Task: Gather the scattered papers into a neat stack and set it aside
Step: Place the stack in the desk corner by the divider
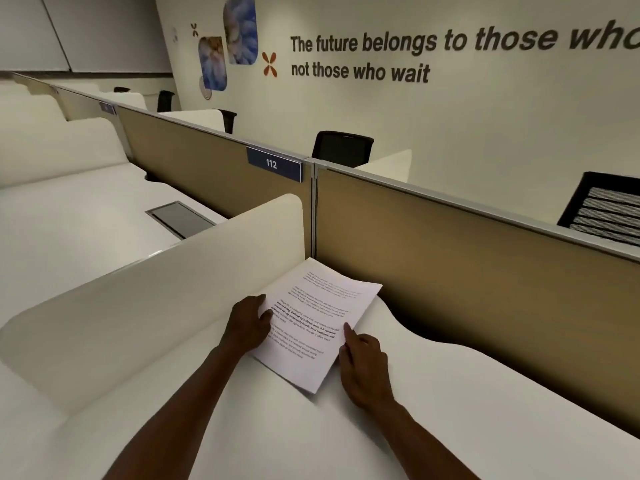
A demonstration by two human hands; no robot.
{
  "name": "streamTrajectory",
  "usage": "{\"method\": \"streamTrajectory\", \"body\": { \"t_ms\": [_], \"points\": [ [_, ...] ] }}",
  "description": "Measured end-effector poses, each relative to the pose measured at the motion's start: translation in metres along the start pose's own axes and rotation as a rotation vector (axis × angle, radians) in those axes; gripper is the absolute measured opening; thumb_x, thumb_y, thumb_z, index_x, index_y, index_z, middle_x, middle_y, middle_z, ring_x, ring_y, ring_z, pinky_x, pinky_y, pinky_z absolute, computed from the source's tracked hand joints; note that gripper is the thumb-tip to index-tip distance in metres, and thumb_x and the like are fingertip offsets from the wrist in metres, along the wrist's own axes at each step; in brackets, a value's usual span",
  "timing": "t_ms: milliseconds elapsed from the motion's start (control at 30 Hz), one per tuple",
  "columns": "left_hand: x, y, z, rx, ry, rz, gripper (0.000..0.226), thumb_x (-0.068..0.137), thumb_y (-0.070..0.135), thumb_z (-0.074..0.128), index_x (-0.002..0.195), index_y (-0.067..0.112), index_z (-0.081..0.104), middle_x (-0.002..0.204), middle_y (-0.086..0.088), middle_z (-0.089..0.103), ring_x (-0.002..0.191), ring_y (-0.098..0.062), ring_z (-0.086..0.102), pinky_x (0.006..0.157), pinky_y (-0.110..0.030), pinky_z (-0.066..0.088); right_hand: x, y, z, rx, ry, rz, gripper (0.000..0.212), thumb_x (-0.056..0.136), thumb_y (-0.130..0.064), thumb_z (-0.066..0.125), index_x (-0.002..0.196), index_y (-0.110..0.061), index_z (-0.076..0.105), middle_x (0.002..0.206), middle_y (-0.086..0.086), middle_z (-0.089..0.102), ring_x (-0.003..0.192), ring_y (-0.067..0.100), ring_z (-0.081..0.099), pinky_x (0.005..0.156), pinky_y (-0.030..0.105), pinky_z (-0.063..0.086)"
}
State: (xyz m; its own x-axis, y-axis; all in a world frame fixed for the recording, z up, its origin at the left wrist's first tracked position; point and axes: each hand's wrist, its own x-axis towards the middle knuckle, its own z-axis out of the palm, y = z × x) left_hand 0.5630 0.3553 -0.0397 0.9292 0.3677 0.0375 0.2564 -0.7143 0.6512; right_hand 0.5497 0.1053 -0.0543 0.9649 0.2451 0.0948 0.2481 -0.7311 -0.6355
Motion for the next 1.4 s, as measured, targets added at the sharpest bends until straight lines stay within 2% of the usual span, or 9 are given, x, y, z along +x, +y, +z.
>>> {"method": "streamTrajectory", "body": {
  "t_ms": [167, 267, 500, 700, 867, 967, 1033, 1167, 1400],
  "points": [
    [0.033, -0.009, 0.007, 0.037, 0.035, 0.036, 0.048, 0.098, 0.021, 0.056, 0.140, 0.000, 0.049, 0.142, -0.019, 0.054, 0.134, -0.033, 0.047, 0.113, -0.034, 0.030, 0.019, 0.005, 0.016, -0.227, 0.019, -0.129, 0.054, 0.099, -0.021, 0.033, 0.152, -0.018, 0.020, 0.137, -0.004, 0.050, 0.132, 0.020, 0.033, 0.096, 0.039, 0.034],
    [0.042, -0.012, 0.011, 0.079, 0.051, 0.052, 0.047, 0.099, 0.024, 0.053, 0.141, 0.002, 0.050, 0.142, -0.018, 0.054, 0.134, -0.034, 0.045, 0.112, -0.035, 0.030, 0.017, 0.002, 0.017, -0.234, 0.020, -0.121, 0.054, 0.101, -0.019, 0.033, 0.153, -0.019, 0.018, 0.145, -0.009, 0.042, 0.133, 0.017, 0.029, 0.101, 0.038, 0.031],
    [0.039, -0.023, 0.012, 0.097, 0.090, 0.066, 0.048, 0.099, 0.030, 0.053, 0.137, 0.002, 0.054, 0.139, -0.017, 0.056, 0.131, -0.034, 0.047, 0.110, -0.037, 0.033, 0.020, 0.002, 0.022, -0.312, 0.025, -0.144, 0.054, 0.100, -0.021, 0.033, 0.152, -0.020, 0.020, 0.145, -0.006, 0.042, 0.128, 0.021, 0.035, 0.092, 0.037, 0.035],
    [0.042, -0.027, 0.009, 0.100, 0.100, 0.057, 0.046, 0.098, 0.027, 0.055, 0.135, 0.000, 0.056, 0.134, -0.018, 0.058, 0.128, -0.035, 0.049, 0.108, -0.037, 0.036, 0.018, 0.005, 0.021, -0.332, 0.020, -0.149, 0.052, 0.102, -0.033, 0.030, 0.152, -0.025, 0.019, 0.150, -0.001, 0.033, 0.137, 0.021, 0.028, 0.102, 0.037, 0.033],
    [0.046, -0.029, 0.012, 0.086, 0.108, 0.052, 0.039, 0.094, 0.010, 0.056, 0.132, -0.002, 0.059, 0.129, -0.021, 0.058, 0.122, -0.037, 0.052, 0.102, -0.034, 0.039, 0.019, 0.005, 0.021, -0.304, 0.032, -0.143, 0.057, 0.102, -0.037, 0.031, 0.154, -0.021, 0.014, 0.147, 0.000, 0.035, 0.134, 0.020, 0.031, 0.102, 0.035, 0.033],
    [0.048, -0.031, 0.014, 0.069, 0.114, 0.045, 0.040, 0.094, 0.009, 0.056, 0.132, -0.002, 0.058, 0.127, -0.020, 0.058, 0.121, -0.037, 0.052, 0.102, -0.035, 0.040, 0.019, 0.006, 0.020, -0.234, 0.046, -0.099, 0.059, 0.100, -0.042, 0.035, 0.152, -0.019, 0.021, 0.147, -0.002, 0.037, 0.135, 0.018, 0.032, 0.110, 0.036, 0.030],
    [0.047, -0.031, 0.015, 0.069, 0.117, 0.047, 0.040, 0.094, 0.009, 0.056, 0.133, -0.002, 0.057, 0.127, -0.020, 0.058, 0.122, -0.036, 0.052, 0.102, -0.036, 0.040, 0.018, 0.009, 0.020, -0.190, 0.066, -0.099, 0.053, 0.098, -0.043, 0.041, 0.146, -0.020, 0.038, 0.146, -0.004, 0.042, 0.136, 0.016, 0.034, 0.112, 0.035, 0.031],
    [0.050, -0.028, 0.014, 0.099, 0.121, 0.042, 0.041, 0.096, 0.014, 0.053, 0.135, 0.001, 0.056, 0.129, -0.019, 0.058, 0.123, -0.037, 0.050, 0.105, -0.040, 0.040, 0.017, 0.013, 0.024, -0.170, 0.139, -0.146, 0.040, 0.093, -0.038, 0.053, 0.127, -0.018, 0.062, 0.132, -0.002, 0.059, 0.127, 0.019, 0.049, 0.104, 0.037, 0.040],
    [0.050, -0.022, 0.013, 0.109, 0.111, 0.028, 0.039, 0.096, 0.018, 0.052, 0.132, 0.004, 0.060, 0.124, -0.017, 0.061, 0.121, -0.036, 0.053, 0.103, -0.043, 0.044, 0.018, 0.016, 0.023, -0.149, 0.136, -0.168, 0.043, 0.092, -0.042, 0.054, 0.129, -0.021, 0.061, 0.132, -0.006, 0.061, 0.128, 0.015, 0.048, 0.106, 0.035, 0.039]
  ]
}}
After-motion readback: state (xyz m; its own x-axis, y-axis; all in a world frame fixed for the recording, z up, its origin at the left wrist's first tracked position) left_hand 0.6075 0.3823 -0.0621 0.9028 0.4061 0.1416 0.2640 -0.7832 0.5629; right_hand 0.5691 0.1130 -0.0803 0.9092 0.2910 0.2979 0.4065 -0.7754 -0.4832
